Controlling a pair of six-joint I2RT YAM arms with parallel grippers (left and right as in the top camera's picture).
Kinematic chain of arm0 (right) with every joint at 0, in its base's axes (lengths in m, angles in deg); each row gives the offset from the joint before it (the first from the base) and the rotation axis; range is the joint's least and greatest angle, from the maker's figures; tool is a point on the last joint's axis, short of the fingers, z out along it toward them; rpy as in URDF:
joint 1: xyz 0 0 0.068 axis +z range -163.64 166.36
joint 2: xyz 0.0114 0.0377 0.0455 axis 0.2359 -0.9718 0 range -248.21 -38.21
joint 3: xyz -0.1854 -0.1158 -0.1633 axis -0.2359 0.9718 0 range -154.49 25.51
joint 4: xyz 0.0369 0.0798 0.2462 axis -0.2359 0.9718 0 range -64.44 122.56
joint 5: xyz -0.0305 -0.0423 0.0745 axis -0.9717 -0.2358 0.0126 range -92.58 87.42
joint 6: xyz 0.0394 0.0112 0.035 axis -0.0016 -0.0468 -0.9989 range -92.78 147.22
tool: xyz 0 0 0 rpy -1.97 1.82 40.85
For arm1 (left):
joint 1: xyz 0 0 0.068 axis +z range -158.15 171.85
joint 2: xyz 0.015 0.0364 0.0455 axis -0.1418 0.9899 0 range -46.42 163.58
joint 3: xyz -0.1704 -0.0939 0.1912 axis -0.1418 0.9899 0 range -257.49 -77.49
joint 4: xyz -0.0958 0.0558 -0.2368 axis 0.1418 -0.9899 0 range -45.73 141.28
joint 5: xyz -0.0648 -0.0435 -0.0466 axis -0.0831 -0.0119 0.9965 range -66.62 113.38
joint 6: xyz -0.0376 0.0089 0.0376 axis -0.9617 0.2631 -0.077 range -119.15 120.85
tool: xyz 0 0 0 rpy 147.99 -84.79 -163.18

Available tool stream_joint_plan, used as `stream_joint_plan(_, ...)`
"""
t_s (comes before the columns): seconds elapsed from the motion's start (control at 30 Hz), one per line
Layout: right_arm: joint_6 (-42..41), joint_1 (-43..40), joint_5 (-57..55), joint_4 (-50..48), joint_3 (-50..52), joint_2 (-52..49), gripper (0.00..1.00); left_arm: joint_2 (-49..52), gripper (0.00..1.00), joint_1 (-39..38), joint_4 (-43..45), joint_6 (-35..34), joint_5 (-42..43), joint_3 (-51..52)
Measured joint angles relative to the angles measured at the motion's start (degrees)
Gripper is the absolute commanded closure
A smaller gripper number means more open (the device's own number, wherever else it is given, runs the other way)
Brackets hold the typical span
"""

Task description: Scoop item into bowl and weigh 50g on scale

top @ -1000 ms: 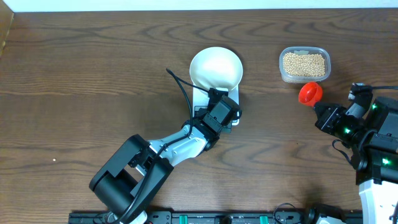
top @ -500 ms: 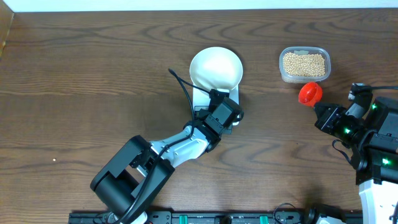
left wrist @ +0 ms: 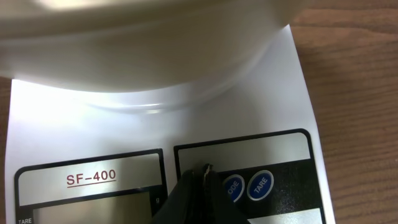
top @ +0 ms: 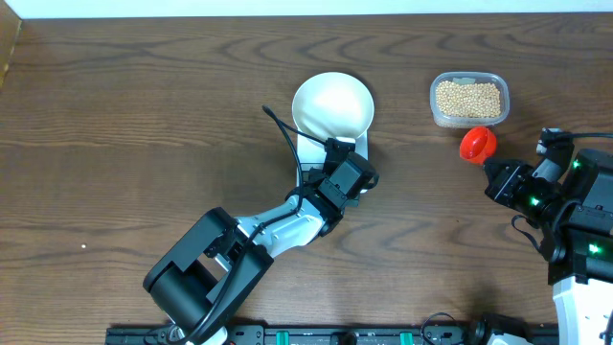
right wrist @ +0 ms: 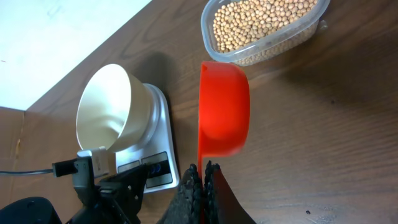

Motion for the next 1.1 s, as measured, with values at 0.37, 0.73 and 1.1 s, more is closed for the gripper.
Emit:
stream_joint_plan(0.37, 0.02, 0.0, 0.0, -0.02, 0.0, 0.0, 0.99, -0.28, 0.93, 0.0, 0.17, 0.2, 0.09, 0.2)
stream_joint_plan(0.73, 0.0, 0.0, 0.0, 0.0, 0.0, 0.0, 0.99, -0.35, 0.93, 0.0, -0.5, 0.2, 0.07, 0.09)
stream_joint_plan(1.1, 0.02, 0.0, 0.0, 0.0, 0.0, -0.02, 0.99, -0.22, 0.93, 0.0, -0.42, 0.2, -0.13, 0.09)
